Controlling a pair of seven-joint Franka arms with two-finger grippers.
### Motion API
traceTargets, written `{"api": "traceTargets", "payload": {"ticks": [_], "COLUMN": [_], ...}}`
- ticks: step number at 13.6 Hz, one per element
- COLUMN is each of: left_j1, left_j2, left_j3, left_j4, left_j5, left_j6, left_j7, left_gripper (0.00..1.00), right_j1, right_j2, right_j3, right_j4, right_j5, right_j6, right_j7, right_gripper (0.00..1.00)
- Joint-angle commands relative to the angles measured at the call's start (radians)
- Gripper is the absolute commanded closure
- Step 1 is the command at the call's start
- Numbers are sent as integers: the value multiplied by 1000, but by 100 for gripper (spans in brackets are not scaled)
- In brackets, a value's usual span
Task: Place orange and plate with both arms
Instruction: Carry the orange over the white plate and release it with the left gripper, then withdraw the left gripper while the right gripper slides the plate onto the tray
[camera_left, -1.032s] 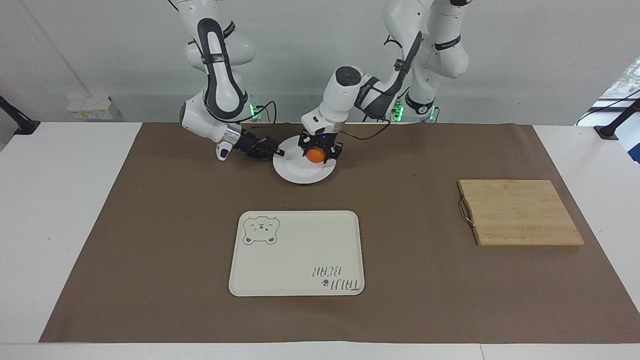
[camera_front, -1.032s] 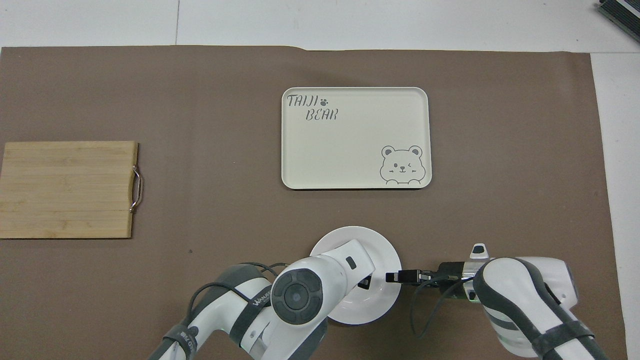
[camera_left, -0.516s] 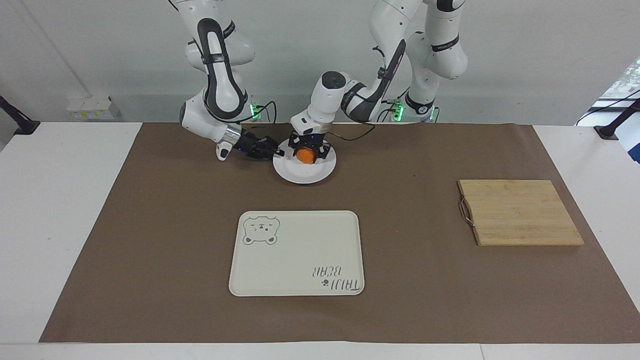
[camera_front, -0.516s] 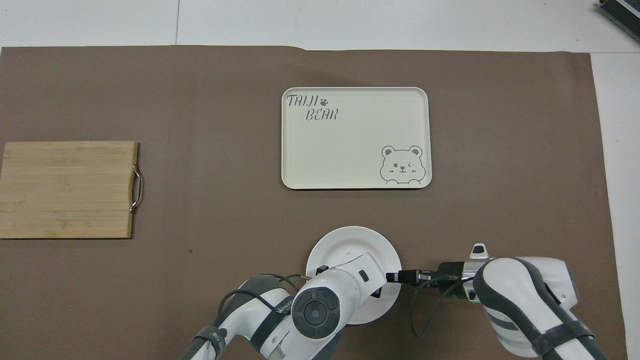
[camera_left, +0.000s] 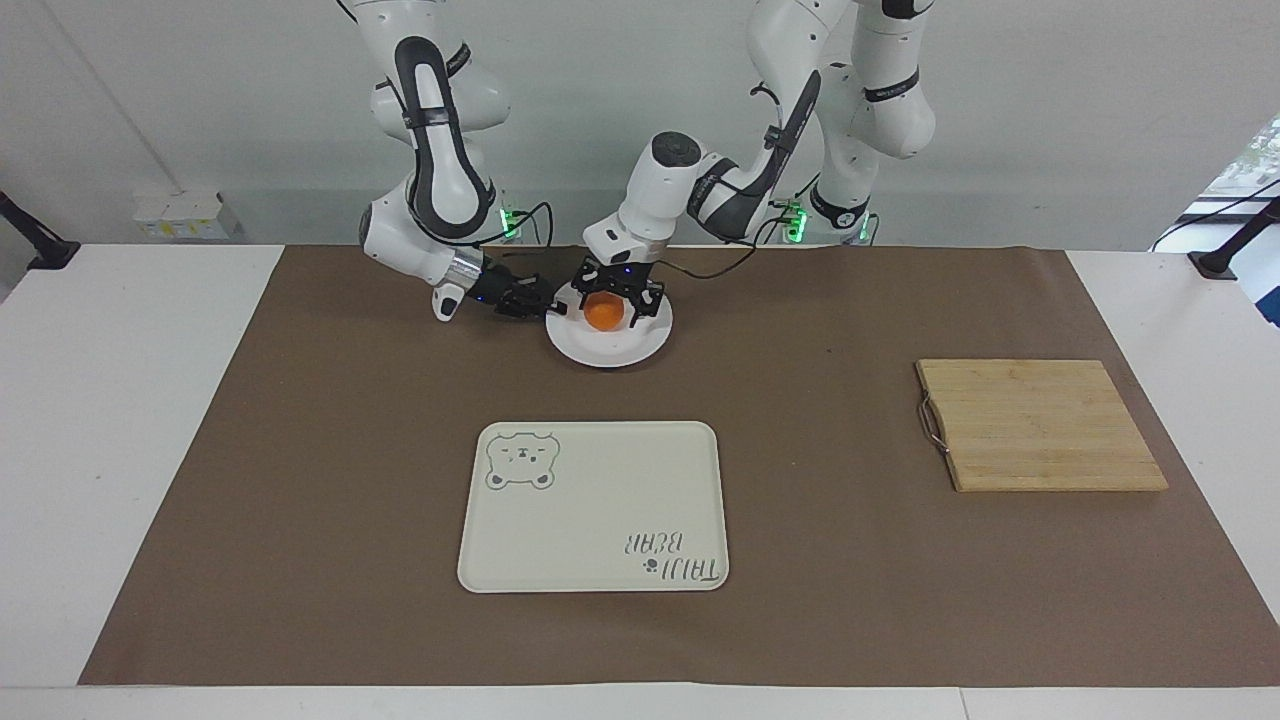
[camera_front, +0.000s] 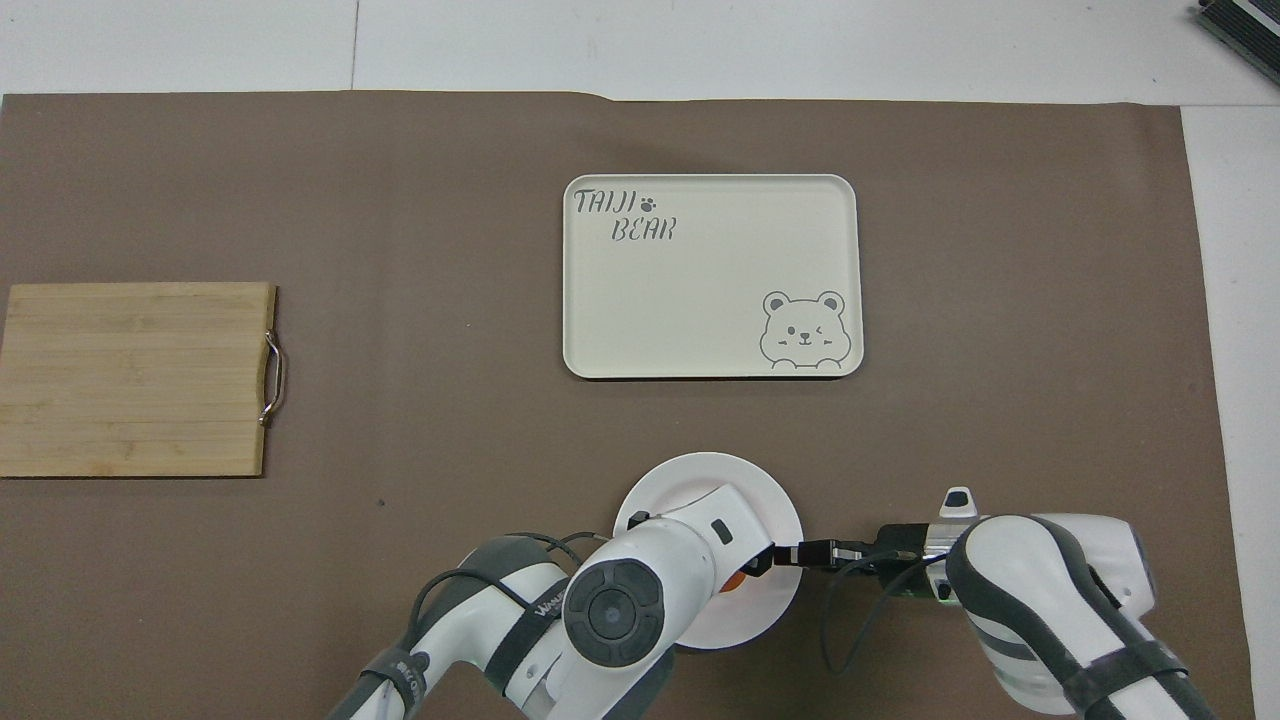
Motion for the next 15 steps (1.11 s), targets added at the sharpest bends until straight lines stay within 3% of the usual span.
{"api": "traceTargets", "payload": {"ticks": [1, 5, 7, 12, 15], "left_j1": [94, 252, 337, 607, 730], "left_j2": [-69, -89, -111, -253, -280], "left_j3": [0, 3, 3, 3, 3], "left_j4": [3, -1, -3, 5, 134], "left_j5": [1, 111, 148, 162, 162], "left_j6": [-112, -160, -239, -461, -661], "left_j7": [15, 46, 137, 486, 567], "left_gripper": [0, 0, 0, 0, 0], "right_j1": [8, 8, 7, 7, 5], "right_j2": [10, 15, 19, 10, -7], "right_j3": [-1, -1, -1, -2, -3], "right_j4": [3, 12, 26, 55, 102], "right_j5": [39, 33, 31, 30, 30], "right_j6": [19, 10, 4, -21, -56], "right_j7": [-36, -43, -42, -23, -8], "right_gripper": [79, 87, 100, 100, 100]}}
